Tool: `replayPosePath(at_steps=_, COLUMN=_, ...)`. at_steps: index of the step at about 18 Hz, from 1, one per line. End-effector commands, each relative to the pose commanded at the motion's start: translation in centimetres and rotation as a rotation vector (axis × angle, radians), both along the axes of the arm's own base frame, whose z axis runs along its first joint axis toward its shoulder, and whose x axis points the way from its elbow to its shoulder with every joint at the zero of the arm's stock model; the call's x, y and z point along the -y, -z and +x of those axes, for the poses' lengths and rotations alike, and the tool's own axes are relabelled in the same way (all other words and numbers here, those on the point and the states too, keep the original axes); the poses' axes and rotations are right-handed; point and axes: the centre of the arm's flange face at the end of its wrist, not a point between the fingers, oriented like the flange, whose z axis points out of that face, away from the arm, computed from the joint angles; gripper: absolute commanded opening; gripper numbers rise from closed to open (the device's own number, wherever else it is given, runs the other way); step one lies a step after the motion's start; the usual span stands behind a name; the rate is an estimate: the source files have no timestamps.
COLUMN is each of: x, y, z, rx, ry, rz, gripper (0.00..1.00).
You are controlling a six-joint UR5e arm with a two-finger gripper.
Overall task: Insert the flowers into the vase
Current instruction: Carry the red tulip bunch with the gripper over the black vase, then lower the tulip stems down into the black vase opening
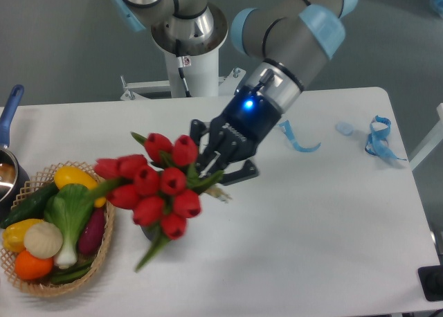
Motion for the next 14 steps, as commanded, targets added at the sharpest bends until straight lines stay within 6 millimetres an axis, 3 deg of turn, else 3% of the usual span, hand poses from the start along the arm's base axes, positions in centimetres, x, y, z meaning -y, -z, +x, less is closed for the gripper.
replayPosePath(at_steps=3, x=0.0, y=-0.4, z=0.5, rx=0.056, ry=0.04, rz=0.07, gripper=0.1)
replayPosePath(at_steps=9, x=-0.1, y=2.3, z=2.8, rx=0.118, ry=0.075, rz=0.067, gripper=0.1)
replayPosePath(at_steps=14, x=0.0, y=3.7, z=3.4, rx=0.139, ry=0.078, rz=0.053, gripper=0.1)
